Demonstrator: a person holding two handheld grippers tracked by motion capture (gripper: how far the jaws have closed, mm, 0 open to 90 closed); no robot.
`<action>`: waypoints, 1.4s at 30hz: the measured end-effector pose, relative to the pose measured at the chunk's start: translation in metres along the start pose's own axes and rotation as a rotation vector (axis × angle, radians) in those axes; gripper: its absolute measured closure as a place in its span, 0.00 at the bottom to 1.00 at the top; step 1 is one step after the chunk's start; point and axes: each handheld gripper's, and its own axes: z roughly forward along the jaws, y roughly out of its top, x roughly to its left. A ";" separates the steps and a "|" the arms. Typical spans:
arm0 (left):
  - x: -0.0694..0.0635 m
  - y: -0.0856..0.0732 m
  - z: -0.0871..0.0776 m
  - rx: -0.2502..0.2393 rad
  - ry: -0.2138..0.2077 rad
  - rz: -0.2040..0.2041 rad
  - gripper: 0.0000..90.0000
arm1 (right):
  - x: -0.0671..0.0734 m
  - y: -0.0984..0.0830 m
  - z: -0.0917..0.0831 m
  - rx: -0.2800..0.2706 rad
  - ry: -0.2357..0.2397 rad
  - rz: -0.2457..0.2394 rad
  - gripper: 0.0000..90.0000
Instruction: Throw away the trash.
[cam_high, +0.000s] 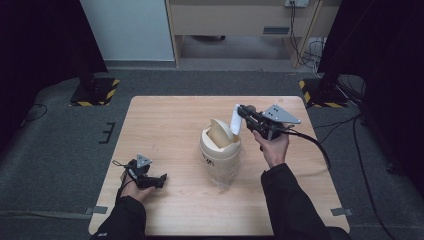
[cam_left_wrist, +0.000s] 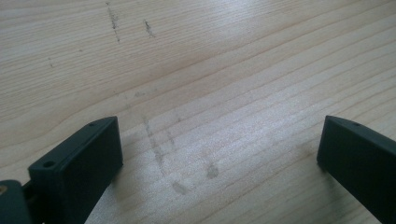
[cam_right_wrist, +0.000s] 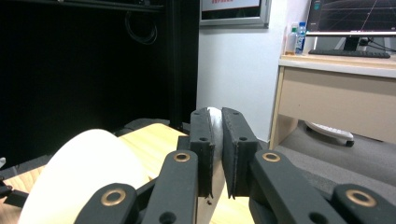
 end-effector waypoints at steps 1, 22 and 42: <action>0.000 0.000 0.000 0.000 0.000 0.000 0.00 | 0.000 -0.001 0.000 0.005 -0.001 -0.001 0.93; 0.000 0.000 0.000 0.000 0.000 0.000 0.00 | 0.007 -0.023 0.004 0.070 0.014 0.009 0.93; 0.000 0.000 0.000 0.000 0.000 0.000 0.00 | 0.003 -0.013 -0.006 0.113 0.000 0.107 0.58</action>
